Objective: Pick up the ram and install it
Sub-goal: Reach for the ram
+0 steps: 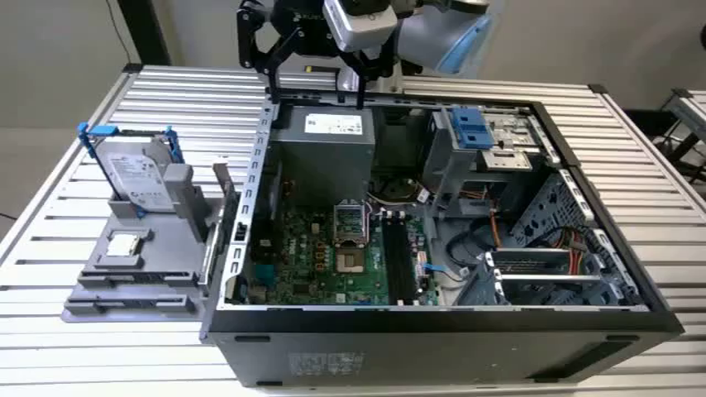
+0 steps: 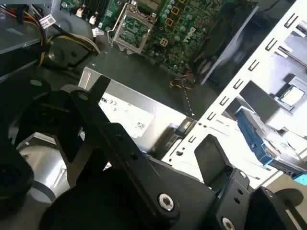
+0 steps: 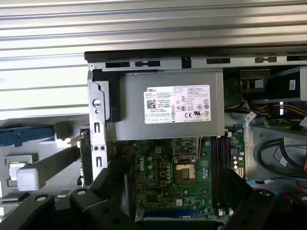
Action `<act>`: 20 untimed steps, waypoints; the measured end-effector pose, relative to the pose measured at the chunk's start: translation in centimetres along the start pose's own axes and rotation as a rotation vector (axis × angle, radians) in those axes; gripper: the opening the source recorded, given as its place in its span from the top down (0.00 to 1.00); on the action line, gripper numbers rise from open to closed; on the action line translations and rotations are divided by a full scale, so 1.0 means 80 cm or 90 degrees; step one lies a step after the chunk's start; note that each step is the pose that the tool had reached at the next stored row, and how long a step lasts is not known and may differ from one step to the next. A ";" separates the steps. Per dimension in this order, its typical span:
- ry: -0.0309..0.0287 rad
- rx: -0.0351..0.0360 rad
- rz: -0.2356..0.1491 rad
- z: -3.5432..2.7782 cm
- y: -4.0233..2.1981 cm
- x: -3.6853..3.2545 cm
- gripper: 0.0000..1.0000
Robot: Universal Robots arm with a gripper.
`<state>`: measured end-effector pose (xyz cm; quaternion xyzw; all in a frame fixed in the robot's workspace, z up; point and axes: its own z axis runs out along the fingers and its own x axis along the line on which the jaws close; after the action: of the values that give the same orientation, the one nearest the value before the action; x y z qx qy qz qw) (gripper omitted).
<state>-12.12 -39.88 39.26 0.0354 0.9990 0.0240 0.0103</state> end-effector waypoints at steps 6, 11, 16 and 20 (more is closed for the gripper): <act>0.0000 0.0000 0.000 0.0000 0.0000 0.0000 0.00; 0.0000 -0.0001 0.000 0.0000 0.0000 0.0000 0.00; 0.0000 0.0000 0.000 0.0000 0.0000 0.0000 1.00; 0.0000 0.0000 0.000 0.0000 0.0000 0.0000 1.00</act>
<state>-12.12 -39.88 39.26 0.0354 0.9990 0.0241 0.0104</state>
